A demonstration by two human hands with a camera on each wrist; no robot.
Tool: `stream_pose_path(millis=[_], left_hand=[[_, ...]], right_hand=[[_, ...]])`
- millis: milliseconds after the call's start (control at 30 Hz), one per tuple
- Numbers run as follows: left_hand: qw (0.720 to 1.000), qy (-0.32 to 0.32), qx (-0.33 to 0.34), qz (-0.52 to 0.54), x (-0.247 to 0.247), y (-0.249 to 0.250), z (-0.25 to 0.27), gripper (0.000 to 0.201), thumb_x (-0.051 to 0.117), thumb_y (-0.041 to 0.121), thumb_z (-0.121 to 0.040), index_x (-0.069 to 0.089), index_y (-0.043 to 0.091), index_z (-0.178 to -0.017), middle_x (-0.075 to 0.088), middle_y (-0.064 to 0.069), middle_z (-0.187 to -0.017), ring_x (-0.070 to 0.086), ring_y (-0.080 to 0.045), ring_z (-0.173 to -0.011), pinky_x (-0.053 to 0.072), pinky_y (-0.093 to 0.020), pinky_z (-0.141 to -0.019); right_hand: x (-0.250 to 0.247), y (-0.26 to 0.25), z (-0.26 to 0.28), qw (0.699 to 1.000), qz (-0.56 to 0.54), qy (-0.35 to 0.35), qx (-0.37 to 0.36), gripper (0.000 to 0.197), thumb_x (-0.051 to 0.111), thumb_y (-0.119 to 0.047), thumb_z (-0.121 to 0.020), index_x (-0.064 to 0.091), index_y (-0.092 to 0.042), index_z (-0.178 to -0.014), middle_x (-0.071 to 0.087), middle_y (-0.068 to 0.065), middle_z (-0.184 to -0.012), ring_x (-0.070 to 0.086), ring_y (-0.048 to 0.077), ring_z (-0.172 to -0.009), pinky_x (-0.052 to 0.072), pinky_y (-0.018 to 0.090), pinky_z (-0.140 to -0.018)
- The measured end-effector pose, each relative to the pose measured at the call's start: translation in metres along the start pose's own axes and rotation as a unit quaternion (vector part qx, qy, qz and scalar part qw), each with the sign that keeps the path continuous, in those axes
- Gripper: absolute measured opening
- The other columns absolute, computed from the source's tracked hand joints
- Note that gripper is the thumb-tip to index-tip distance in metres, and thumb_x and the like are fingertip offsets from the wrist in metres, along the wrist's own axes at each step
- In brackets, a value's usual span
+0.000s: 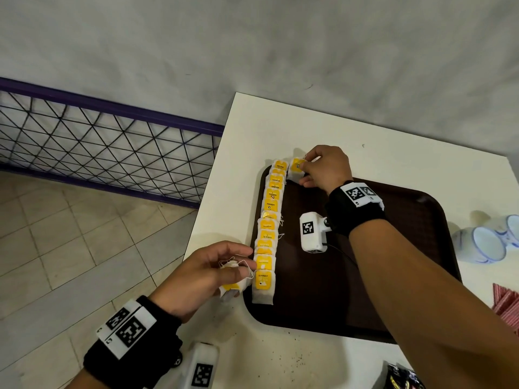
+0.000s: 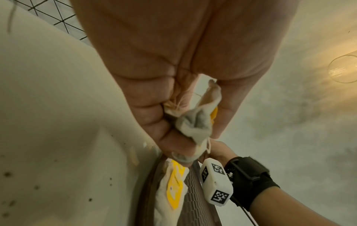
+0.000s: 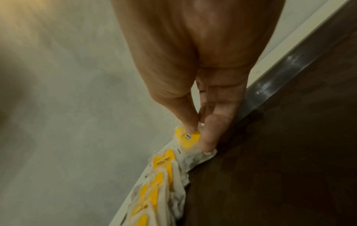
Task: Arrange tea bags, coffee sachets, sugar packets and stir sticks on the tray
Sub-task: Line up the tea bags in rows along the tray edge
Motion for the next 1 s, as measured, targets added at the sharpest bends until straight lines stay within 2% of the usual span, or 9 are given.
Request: stream_pose_path(millis=[167, 267, 333, 433, 567, 667, 833, 933, 1000], left_hand=[[0.999, 0.011, -0.011, 0.052, 0.002, 0.002, 0.0, 0.025, 0.068, 0.006, -0.09, 0.073, 0.017, -0.113, 0.076, -0.007, -0.11, 0.071, -0.022, -0.104, 0.056, -0.032, -0.078], [0.995, 0.014, -0.012, 0.094, 0.003, 0.005, 0.0, 0.024, 0.07, 0.008, -0.087, 0.075, 0.014, -0.11, 0.075, -0.01, -0.112, 0.072, -0.022, -0.097, 0.057, -0.036, -0.078], [0.992, 0.017, -0.013, 0.122, 0.004, 0.008, -0.002, 0.024, 0.069, 0.011, -0.086, 0.075, 0.011, -0.109, 0.075, -0.011, -0.11, 0.072, -0.022, -0.094, 0.059, -0.034, -0.077], [0.984, 0.021, -0.02, 0.174, 0.008, 0.014, -0.004, 0.02, 0.062, 0.012, -0.093, 0.075, 0.005, -0.106, 0.075, -0.013, -0.101, 0.071, -0.021, -0.085, 0.06, -0.029, -0.071], [0.977, 0.031, -0.035, 0.207, 0.013, 0.019, -0.004, 0.026, 0.055, 0.016, -0.099, 0.071, -0.001, -0.11, 0.074, -0.015, -0.093, 0.07, -0.021, -0.073, 0.059, -0.027, -0.062], [0.974, 0.033, -0.045, 0.218, 0.016, 0.018, -0.005, 0.03, 0.056, 0.02, -0.099, 0.068, -0.001, -0.116, 0.073, -0.014, -0.096, 0.069, -0.019, -0.073, 0.058, -0.027, -0.059], [0.974, 0.025, -0.047, 0.22, 0.022, 0.019, -0.007, 0.027, 0.056, 0.022, -0.099, 0.072, 0.003, -0.11, 0.074, -0.014, -0.099, 0.07, -0.019, -0.077, 0.06, -0.027, -0.064], [0.98, 0.014, -0.042, 0.195, 0.024, 0.02, -0.008, 0.025, 0.06, 0.018, -0.096, 0.072, 0.002, -0.112, 0.074, -0.018, -0.104, 0.07, -0.023, -0.083, 0.061, -0.028, -0.069], [0.983, 0.006, -0.032, 0.179, 0.025, 0.022, -0.008, 0.022, 0.062, 0.009, -0.094, 0.071, 0.003, -0.113, 0.074, -0.018, -0.104, 0.073, -0.022, -0.083, 0.061, -0.028, -0.068]], right_hand=[[-0.004, -0.003, 0.003, 1.0, 0.011, 0.017, -0.007, 0.016, 0.072, -0.007, -0.085, 0.06, -0.013, -0.094, 0.071, 0.017, -0.081, 0.073, 0.025, -0.056, 0.063, 0.042, -0.063], [-0.009, -0.013, 0.026, 0.995, 0.061, 0.038, -0.073, 0.015, 0.07, -0.016, -0.085, 0.061, -0.019, -0.097, 0.07, 0.007, -0.073, 0.071, 0.021, -0.059, 0.061, 0.039, -0.061], [-0.004, -0.02, 0.054, 0.988, 0.062, -0.011, -0.142, 0.011, 0.071, -0.018, -0.085, 0.066, -0.024, -0.092, 0.067, -0.001, -0.07, 0.07, 0.021, -0.064, 0.058, 0.037, -0.062], [0.012, -0.021, 0.105, 0.967, 0.051, -0.128, -0.216, 0.013, 0.074, -0.012, -0.084, 0.072, -0.021, -0.094, 0.068, 0.0, -0.082, 0.066, 0.021, -0.073, 0.054, 0.032, -0.071], [0.025, -0.014, 0.156, 0.941, 0.025, -0.24, -0.237, 0.016, 0.08, -0.017, -0.082, 0.074, -0.021, -0.097, 0.067, -0.002, -0.094, 0.064, 0.018, -0.078, 0.055, 0.028, -0.071], [0.028, -0.01, 0.173, 0.933, 0.012, -0.282, -0.224, 0.031, 0.085, -0.02, -0.077, 0.072, -0.021, -0.106, 0.062, -0.003, -0.099, 0.065, 0.015, -0.076, 0.054, 0.023, -0.07], [0.032, -0.004, 0.177, 0.941, 0.043, -0.261, -0.213, 0.049, 0.087, -0.025, -0.074, 0.067, -0.026, -0.119, 0.055, -0.006, -0.102, 0.061, 0.013, -0.072, 0.056, 0.025, -0.073], [0.034, -0.001, 0.174, 0.943, 0.048, -0.248, -0.217, 0.033, 0.082, -0.015, -0.079, 0.071, -0.022, -0.109, 0.056, -0.004, -0.101, 0.058, 0.006, -0.071, 0.051, 0.018, -0.07], [0.031, 0.0, 0.173, 0.948, 0.022, -0.231, -0.217, 0.019, 0.08, -0.01, -0.08, 0.071, -0.017, -0.096, 0.059, -0.003, -0.098, 0.059, 0.01, -0.07, 0.048, 0.017, -0.066]])
Point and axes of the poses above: each hand's wrist, its own z-axis away from the middle knuckle, its own x-axis out of the palm, y = z × x, the point moved 4 cm from there along -z, towards the middle knuckle
